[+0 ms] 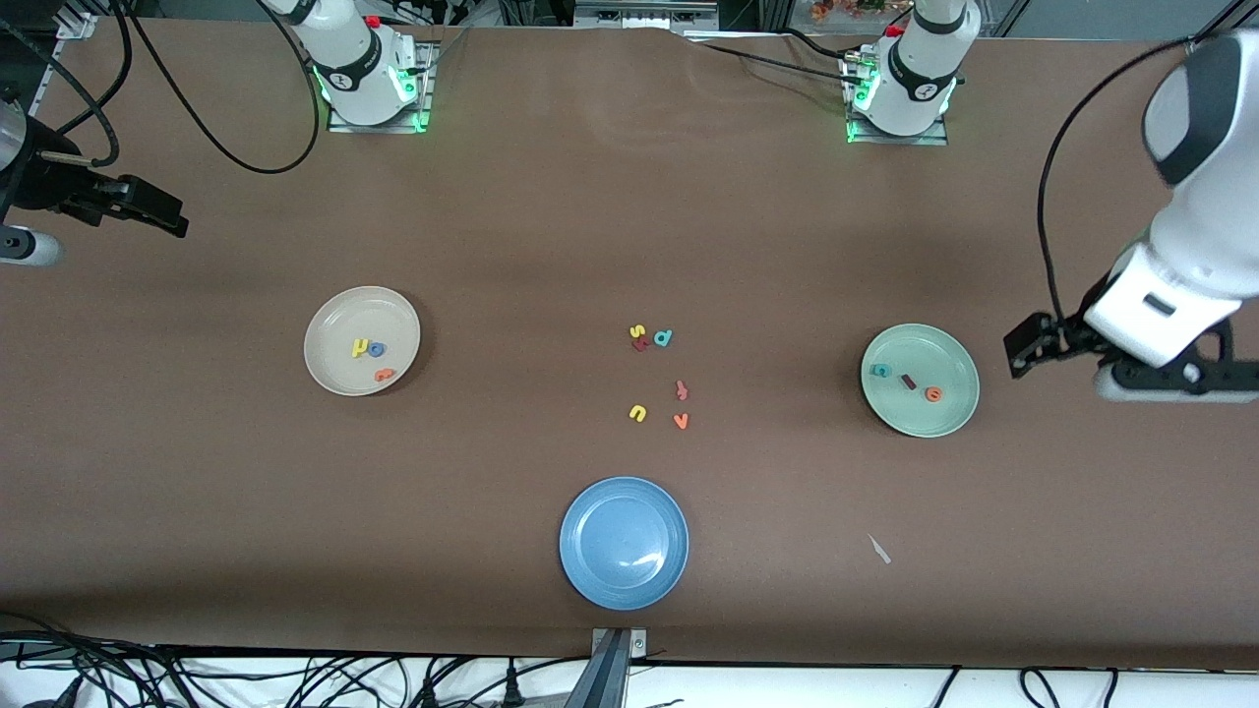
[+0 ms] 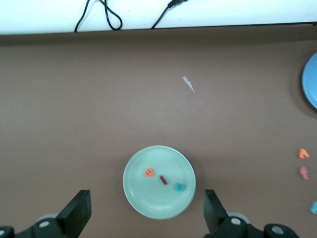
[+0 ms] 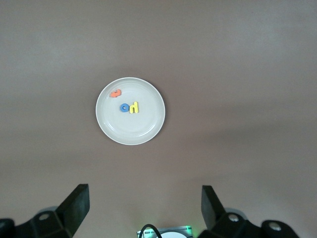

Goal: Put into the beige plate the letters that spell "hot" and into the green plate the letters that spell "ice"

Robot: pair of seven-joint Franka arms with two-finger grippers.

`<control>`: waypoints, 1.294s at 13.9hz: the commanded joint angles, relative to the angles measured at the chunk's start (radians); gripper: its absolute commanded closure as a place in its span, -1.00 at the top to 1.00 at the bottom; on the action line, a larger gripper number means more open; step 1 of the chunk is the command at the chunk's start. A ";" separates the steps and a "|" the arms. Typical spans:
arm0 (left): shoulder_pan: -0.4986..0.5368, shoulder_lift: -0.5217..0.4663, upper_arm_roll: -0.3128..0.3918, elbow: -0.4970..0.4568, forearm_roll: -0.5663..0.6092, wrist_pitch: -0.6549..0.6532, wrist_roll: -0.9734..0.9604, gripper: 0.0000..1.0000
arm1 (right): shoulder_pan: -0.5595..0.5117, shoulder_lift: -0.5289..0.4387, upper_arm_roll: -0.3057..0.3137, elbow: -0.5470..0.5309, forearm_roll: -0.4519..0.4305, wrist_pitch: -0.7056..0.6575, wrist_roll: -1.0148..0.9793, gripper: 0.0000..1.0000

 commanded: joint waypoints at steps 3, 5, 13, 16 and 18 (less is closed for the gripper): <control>-0.059 -0.209 0.115 -0.218 -0.088 0.002 0.109 1.00 | -0.007 0.006 0.000 0.019 0.017 -0.013 -0.011 1.00; -0.087 -0.237 0.131 -0.232 -0.088 -0.009 0.103 1.00 | -0.007 0.004 0.000 0.019 0.017 -0.013 -0.011 1.00; -0.079 -0.206 0.119 -0.217 -0.075 -0.026 0.101 1.00 | -0.007 0.004 0.000 0.019 0.017 -0.013 -0.011 1.00; -0.076 -0.208 0.120 -0.215 -0.075 -0.027 0.100 1.00 | -0.007 0.004 0.000 0.019 0.019 -0.013 -0.011 1.00; -0.076 -0.209 0.119 -0.215 -0.075 -0.032 0.098 1.00 | -0.007 0.004 0.000 0.019 0.017 -0.013 -0.011 1.00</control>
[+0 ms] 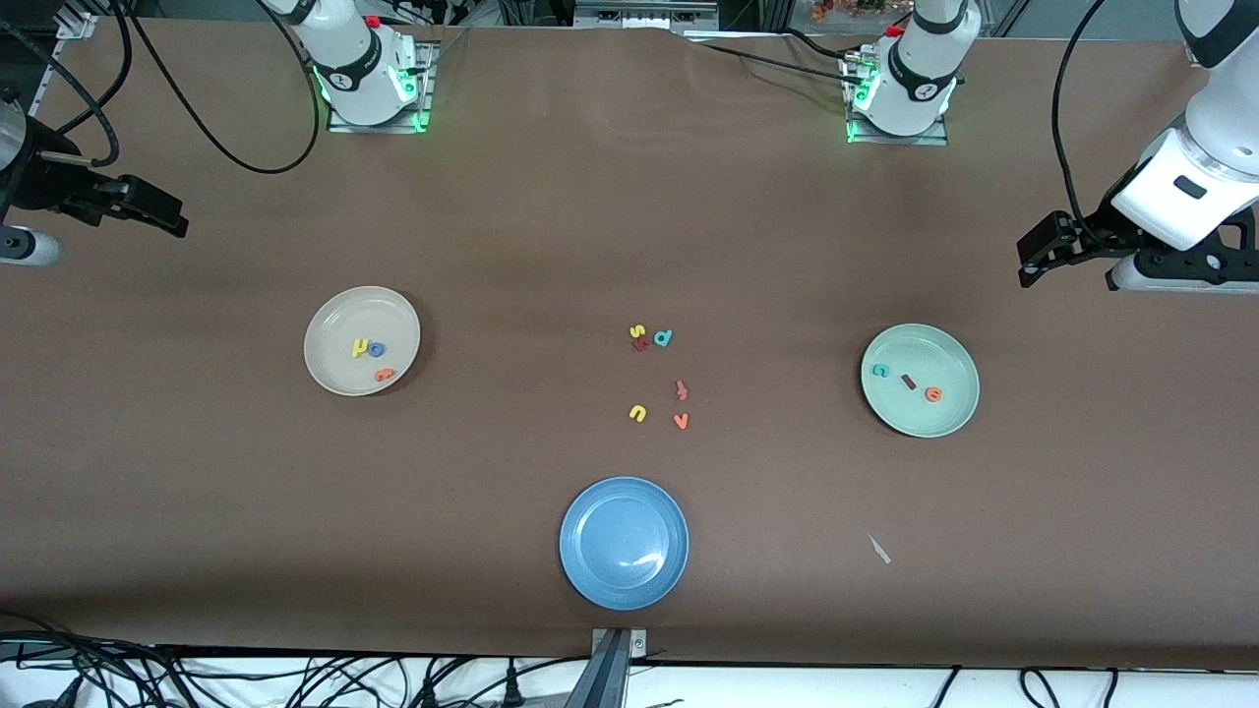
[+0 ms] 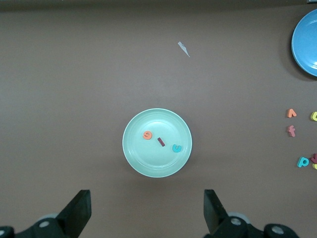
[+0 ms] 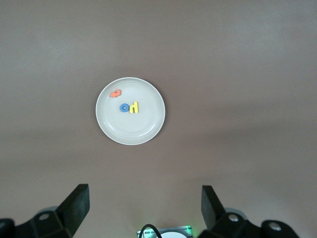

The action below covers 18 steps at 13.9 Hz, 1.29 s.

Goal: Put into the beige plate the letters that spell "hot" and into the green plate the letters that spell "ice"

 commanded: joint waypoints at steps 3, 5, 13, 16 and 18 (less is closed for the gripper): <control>-0.008 -0.007 0.008 0.010 -0.016 -0.029 0.014 1.00 | -0.007 0.004 0.000 0.018 0.019 -0.013 -0.011 1.00; -0.008 -0.005 0.009 0.013 -0.017 -0.048 0.012 1.00 | -0.007 0.004 0.000 0.018 0.019 -0.013 -0.011 1.00; -0.014 -0.001 0.009 0.013 -0.030 -0.149 0.028 1.00 | -0.005 0.004 0.000 0.017 0.019 -0.013 -0.011 1.00; -0.021 -0.001 0.009 0.013 -0.030 -0.147 0.028 1.00 | -0.005 0.004 0.000 0.017 0.019 -0.013 -0.011 1.00; -0.030 0.028 0.008 0.013 -0.030 -0.147 0.031 1.00 | -0.005 0.004 0.000 0.017 0.019 -0.013 -0.011 1.00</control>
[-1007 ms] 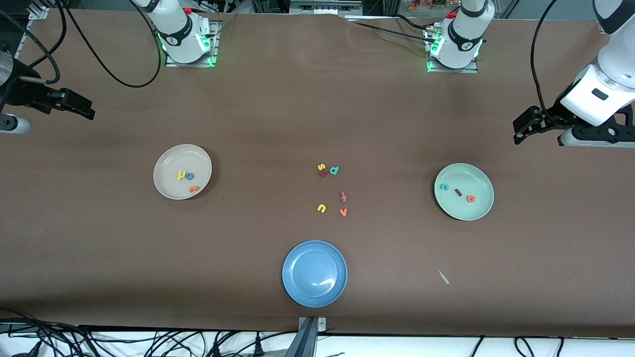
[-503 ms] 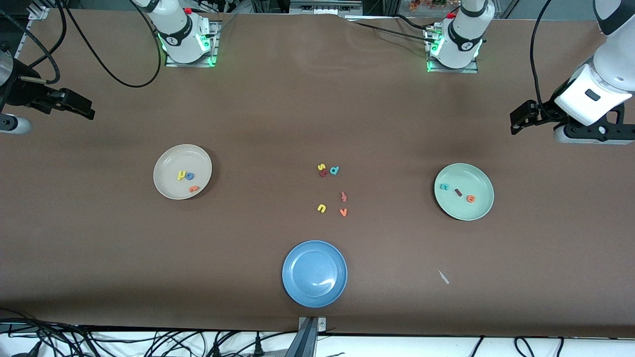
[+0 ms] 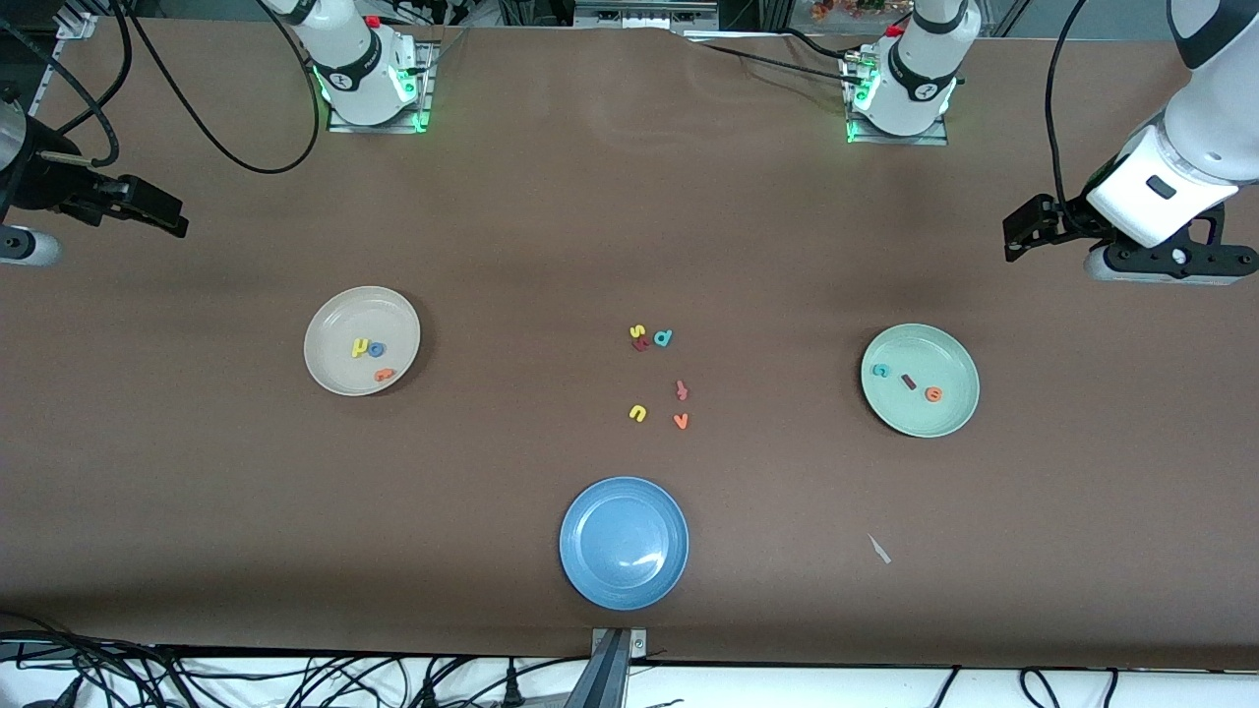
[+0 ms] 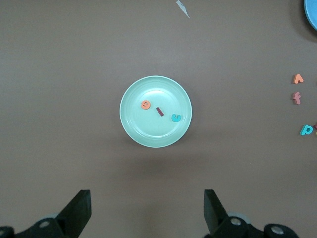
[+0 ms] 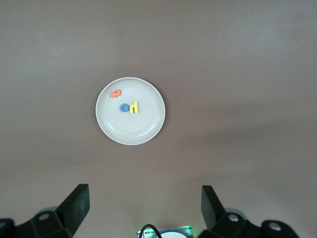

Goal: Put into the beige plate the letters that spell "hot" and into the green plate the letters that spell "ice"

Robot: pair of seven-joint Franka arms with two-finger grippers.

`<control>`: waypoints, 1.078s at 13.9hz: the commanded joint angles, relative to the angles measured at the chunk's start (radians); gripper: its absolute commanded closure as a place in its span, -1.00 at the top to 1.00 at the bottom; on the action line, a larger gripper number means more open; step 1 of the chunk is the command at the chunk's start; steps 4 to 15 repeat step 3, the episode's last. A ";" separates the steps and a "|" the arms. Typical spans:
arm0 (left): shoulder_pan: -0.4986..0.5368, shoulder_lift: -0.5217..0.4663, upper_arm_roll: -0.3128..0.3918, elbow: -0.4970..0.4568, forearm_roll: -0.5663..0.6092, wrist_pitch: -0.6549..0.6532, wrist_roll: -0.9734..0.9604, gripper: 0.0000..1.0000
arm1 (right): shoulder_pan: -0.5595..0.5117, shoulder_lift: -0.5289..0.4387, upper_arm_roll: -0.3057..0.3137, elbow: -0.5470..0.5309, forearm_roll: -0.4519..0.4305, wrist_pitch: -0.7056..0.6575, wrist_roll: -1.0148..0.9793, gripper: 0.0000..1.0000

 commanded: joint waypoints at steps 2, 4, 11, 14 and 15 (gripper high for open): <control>-0.018 0.026 0.008 0.012 -0.030 -0.014 0.028 1.00 | -0.005 0.004 0.000 0.017 0.019 -0.013 -0.011 1.00; -0.018 0.025 0.006 0.012 -0.030 -0.014 0.029 1.00 | -0.005 0.004 0.000 0.015 0.019 -0.013 -0.011 1.00; -0.018 0.025 0.006 0.012 -0.030 -0.014 0.029 1.00 | -0.005 0.004 0.000 0.015 0.019 -0.013 -0.011 1.00; -0.018 0.025 0.006 0.012 -0.030 -0.014 0.029 1.00 | -0.005 0.004 0.000 0.015 0.019 -0.013 -0.011 1.00; -0.018 0.025 0.006 0.012 -0.030 -0.014 0.029 1.00 | -0.005 0.004 0.000 0.015 0.019 -0.013 -0.011 1.00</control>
